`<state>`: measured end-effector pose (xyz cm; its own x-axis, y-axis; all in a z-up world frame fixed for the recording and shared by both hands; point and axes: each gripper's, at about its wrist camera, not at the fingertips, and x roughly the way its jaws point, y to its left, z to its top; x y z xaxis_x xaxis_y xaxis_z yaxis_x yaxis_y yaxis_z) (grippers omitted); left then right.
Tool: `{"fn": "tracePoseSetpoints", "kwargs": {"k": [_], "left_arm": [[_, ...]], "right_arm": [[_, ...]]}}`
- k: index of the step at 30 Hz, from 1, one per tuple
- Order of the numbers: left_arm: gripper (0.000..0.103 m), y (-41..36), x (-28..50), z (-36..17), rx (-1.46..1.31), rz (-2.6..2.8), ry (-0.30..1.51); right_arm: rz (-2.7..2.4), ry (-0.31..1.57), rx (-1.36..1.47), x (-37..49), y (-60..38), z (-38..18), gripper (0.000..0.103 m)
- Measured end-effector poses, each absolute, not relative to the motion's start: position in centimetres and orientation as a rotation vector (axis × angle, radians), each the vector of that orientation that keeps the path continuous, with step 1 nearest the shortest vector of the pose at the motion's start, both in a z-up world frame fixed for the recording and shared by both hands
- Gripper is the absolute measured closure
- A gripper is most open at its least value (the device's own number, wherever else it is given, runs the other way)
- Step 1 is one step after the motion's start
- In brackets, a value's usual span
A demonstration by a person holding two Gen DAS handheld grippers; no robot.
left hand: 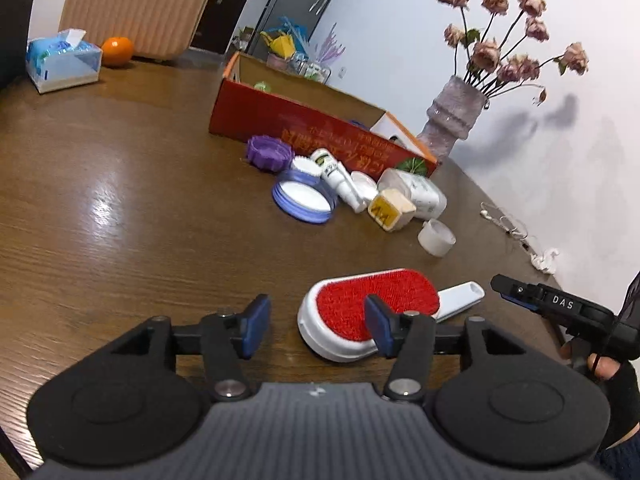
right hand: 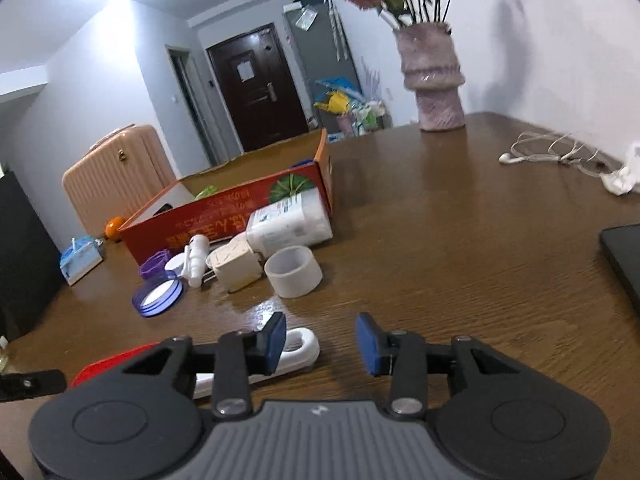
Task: Organize rigid objects
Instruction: 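Grasp the red-and-white lint brush with the left gripper, then lower the lint brush into the cardboard box and open the left gripper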
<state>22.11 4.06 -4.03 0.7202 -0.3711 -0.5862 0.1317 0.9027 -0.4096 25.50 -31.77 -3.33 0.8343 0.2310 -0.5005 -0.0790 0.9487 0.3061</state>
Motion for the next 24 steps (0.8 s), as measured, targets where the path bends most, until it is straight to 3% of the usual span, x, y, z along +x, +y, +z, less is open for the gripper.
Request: {"fn": "tracePoseSetpoints", "kwargs": {"k": [7, 10, 24], "left_arm": [[0.057, 3.8, 23.3, -4.9, -0.407, -0.289, 0.758], [0.064, 3.8, 23.5, -4.9, -0.425, -0.307, 0.758], [0.063, 4.2, 25.3, -3.2, -0.456, -0.274, 0.688]], "right_arm": [[0.226, 0.636, 0.274, 27.9, -31.4, -5.2, 0.087], [0.24, 0.635, 0.279, 27.8, -31.1, -5.2, 0.088], [0.224, 0.575, 0.363, 27.2, -31.6, -3.8, 0.092]]}}
